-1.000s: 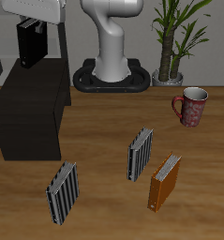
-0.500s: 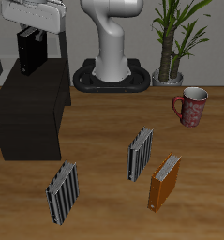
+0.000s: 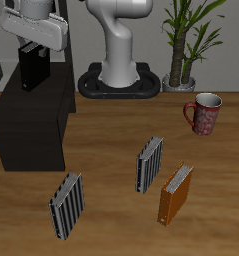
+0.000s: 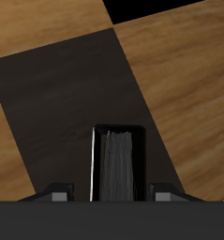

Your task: Place the black book upright on top of the shelf

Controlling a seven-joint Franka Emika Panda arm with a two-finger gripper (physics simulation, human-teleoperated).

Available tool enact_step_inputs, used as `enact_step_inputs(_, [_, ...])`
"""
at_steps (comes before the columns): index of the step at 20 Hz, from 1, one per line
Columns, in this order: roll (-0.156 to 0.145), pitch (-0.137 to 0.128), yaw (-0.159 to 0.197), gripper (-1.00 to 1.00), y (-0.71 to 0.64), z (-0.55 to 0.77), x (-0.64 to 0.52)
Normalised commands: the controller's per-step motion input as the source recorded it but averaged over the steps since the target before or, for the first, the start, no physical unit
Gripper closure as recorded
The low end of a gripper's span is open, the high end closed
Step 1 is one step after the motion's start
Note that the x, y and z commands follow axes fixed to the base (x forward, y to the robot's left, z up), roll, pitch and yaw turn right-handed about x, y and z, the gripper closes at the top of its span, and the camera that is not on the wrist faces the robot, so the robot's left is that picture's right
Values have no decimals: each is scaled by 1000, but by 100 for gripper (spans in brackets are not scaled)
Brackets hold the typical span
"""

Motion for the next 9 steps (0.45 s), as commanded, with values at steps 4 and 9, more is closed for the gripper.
enact_step_inputs(4, [7, 1, 9, -100, 71, -11, -36])
enact_step_inputs(9, [-8, -18, 15, -100, 101, 87, -73])
